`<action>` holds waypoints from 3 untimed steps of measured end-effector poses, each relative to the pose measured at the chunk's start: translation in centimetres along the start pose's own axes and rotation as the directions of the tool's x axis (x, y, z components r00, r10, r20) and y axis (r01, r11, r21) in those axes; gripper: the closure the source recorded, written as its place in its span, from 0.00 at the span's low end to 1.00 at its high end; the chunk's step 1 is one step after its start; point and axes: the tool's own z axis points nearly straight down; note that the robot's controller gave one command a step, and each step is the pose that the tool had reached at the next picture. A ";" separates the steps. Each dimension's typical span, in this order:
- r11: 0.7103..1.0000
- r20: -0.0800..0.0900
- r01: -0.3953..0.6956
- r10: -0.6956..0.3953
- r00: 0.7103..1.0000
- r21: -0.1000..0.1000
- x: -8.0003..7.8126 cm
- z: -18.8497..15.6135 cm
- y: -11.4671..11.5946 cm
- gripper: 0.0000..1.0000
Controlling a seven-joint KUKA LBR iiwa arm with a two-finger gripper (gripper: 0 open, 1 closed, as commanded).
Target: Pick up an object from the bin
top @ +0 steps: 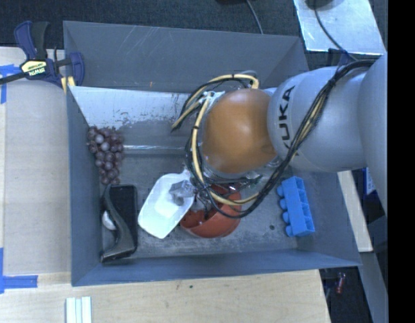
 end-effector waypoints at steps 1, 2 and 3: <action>1.000 0.000 -0.006 0.006 1.000 -0.001 0.1 0.0 0.0 1.00; 0.989 0.001 0.145 -0.145 0.989 -0.004 -2.2 -10.3 1.9 1.00; 1.000 -0.001 0.000 0.000 1.000 -0.002 -1.1 -2.2 1.4 1.00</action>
Offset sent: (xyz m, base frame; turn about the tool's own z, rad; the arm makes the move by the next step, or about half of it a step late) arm -0.0118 0.0325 0.1164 -0.1594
